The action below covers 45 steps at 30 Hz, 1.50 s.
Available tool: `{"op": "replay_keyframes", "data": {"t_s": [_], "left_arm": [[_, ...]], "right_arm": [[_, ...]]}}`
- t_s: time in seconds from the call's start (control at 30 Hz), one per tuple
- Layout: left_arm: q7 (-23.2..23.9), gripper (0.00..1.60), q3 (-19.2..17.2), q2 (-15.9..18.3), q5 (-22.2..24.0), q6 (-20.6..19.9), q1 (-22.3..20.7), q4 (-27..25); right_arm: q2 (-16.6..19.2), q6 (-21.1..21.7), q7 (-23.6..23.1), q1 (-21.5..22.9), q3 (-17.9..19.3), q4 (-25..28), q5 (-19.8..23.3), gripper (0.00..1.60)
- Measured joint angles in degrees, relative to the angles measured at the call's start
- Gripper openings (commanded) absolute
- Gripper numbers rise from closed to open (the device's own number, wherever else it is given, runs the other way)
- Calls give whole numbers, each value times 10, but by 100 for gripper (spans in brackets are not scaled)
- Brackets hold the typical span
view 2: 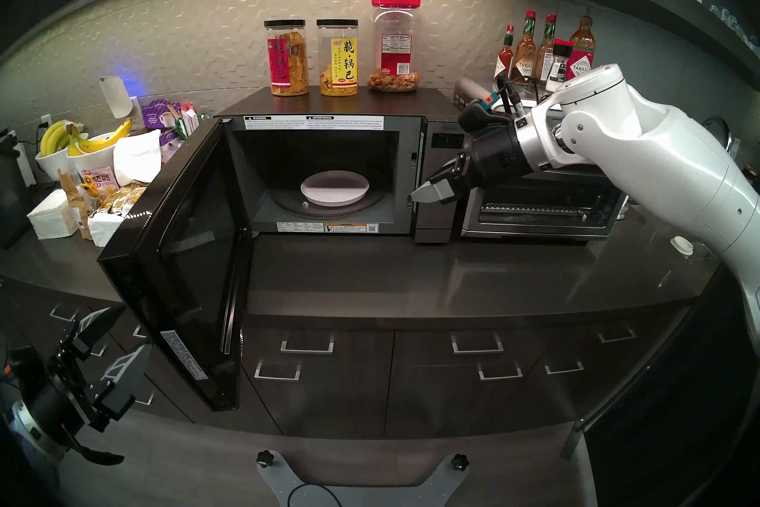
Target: Open the microwave, put the plate inside, and close the door
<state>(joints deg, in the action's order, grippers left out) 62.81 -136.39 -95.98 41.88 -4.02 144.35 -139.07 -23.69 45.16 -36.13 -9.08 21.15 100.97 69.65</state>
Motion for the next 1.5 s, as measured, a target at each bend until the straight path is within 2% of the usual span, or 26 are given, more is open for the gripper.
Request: {"op": "replay_keyframes", "data": {"t_s": [0.27, 0.6, 0.97, 1.5], "left_arm": [[0, 160, 0, -1, 0, 0, 0, 0], [1, 160, -1, -1, -1, -1, -1, 0], [2, 160, -1, -2, -1, -1, -2, 0], [3, 160, -1, -3, -2, -2, -3, 0]], "right_arm": [[25, -11, -16, -4, 5, -15, 18, 160], [52, -28, -46, -10, 2, -39, 16, 160], [78, -46, -113, -9, -2, -66, -31, 160], [92, -89, -276, 14, 5, -121, -125, 160]]}}
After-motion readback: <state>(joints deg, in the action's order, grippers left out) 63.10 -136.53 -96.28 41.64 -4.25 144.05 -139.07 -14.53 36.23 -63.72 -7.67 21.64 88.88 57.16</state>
